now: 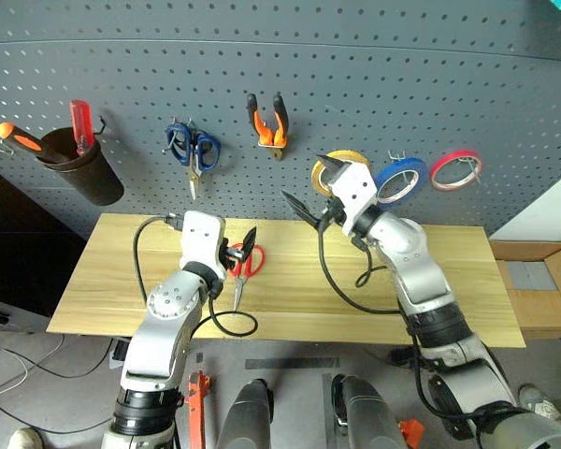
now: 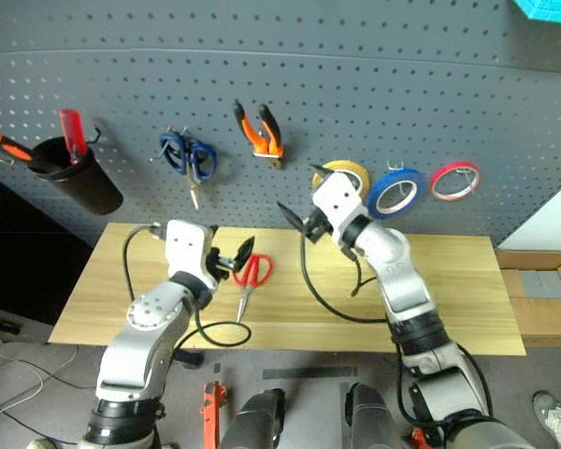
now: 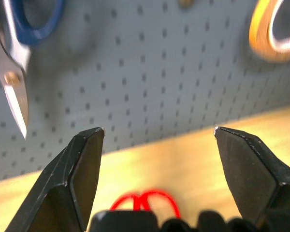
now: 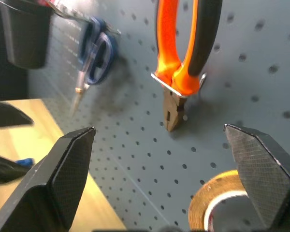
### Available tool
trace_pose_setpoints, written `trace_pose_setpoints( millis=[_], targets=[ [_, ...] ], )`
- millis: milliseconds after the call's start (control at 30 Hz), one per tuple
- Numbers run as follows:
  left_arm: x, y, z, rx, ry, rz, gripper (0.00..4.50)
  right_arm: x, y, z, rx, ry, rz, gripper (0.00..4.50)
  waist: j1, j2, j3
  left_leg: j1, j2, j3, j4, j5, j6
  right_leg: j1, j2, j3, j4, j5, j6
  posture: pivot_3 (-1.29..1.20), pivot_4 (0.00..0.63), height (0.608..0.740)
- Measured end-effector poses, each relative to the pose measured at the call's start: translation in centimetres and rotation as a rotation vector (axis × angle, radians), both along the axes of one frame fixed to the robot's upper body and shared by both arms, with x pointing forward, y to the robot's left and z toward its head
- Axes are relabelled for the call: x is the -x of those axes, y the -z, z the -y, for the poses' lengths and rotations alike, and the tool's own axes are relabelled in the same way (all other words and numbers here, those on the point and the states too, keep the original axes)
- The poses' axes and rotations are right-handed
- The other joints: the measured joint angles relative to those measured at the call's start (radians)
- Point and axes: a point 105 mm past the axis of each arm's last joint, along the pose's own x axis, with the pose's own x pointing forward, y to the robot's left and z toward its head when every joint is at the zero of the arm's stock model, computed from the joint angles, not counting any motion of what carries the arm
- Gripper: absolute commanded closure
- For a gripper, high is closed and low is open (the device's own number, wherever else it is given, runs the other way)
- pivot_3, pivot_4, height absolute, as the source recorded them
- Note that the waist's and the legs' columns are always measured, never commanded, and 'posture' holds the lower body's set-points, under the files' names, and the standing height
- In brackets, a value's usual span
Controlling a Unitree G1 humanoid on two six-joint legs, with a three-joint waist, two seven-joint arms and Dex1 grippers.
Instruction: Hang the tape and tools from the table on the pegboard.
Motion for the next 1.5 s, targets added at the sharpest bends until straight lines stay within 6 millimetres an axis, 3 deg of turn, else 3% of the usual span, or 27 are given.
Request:
trace_pose_setpoints(
  millis=[100, 233, 333, 467, 800, 1233, 1500],
  targets=[
    [0.4, 2.7, -0.8, -0.057, -0.063, -0.098, 0.58, 3.2, 3.3, 0.5, 0.086, -0.124, -0.072, 0.06, -0.006, -0.001, 0.003, 0.000, -0.001, 0.000, 0.001, 0.000, 0.000, 0.001, 0.000, 0.000, 0.000, 0.000, 0.001, 0.03, 0.305, 0.740],
    [1.7, 5.7, -1.5, -0.106, -0.118, -0.184, 0.58, 6.0, 6.7, 1.1, 0.186, -0.231, -0.116, 0.06, -0.020, -0.001, 0.019, 0.001, 0.000, 0.001, 0.005, 0.000, 0.000, 0.002, 0.000, 0.002, 0.000, -0.002, 0.006, -0.01, 0.335, 0.740],
    [3.4, 8.8, -2.2, -0.101, -0.180, -0.299, 0.58, 7.7, 8.1, 1.0, 0.233, -0.320, -0.108, 0.06, -0.039, -0.001, 0.031, 0.002, 0.000, 0.001, 0.005, 0.000, 0.001, 0.003, 0.000, 0.002, 0.001, -0.003, 0.006, -0.02, 0.351, 0.740],
    [4.1, 10.8, -2.6, -0.078, -0.216, -0.370, 0.58, 8.6, 9.2, 0.6, 0.258, -0.387, -0.114, 0.06, -0.040, -0.003, 0.049, 0.000, 0.000, 0.000, 0.008, 0.000, 0.001, 0.003, 0.000, 0.001, 0.002, -0.002, 0.007, -0.03, 0.371, 0.740],
    [2.0, 10.4, -3.8, -0.114, -0.220, -0.319, 0.58, 8.0, 9.4, -0.1, 0.271, -0.420, -0.091, 0.06, -0.038, 0.000, 0.075, 0.000, -0.001, 0.001, 0.011, 0.000, 0.001, 0.004, -0.001, 0.002, 0.002, -0.002, 0.008, -0.04, 0.406, 0.740],
    [-0.7, 9.7, -2.6, -0.081, -0.106, -0.313, 0.58, 7.4, 9.2, -0.3, 0.259, -0.406, -0.107, 0.06, -0.039, 0.005, 0.087, 0.001, -0.001, 0.001, 0.011, 0.000, 0.001, 0.005, -0.001, 0.002, 0.002, -0.001, 0.009, -0.04, 0.422, 0.740],
    [-1.0, 9.7, -2.2, -0.065, -0.073, -0.324, 3.09, 7.3, 8.9, -0.6, 0.251, -0.410, -0.096, 0.00, -0.041, 0.006, 0.096, 0.001, -0.001, 0.001, 0.011, 0.000, 0.001, 0.006, -0.001, 0.002, 0.001, -0.001, 0.009, -0.05, 0.424, 0.740]
  ],
)
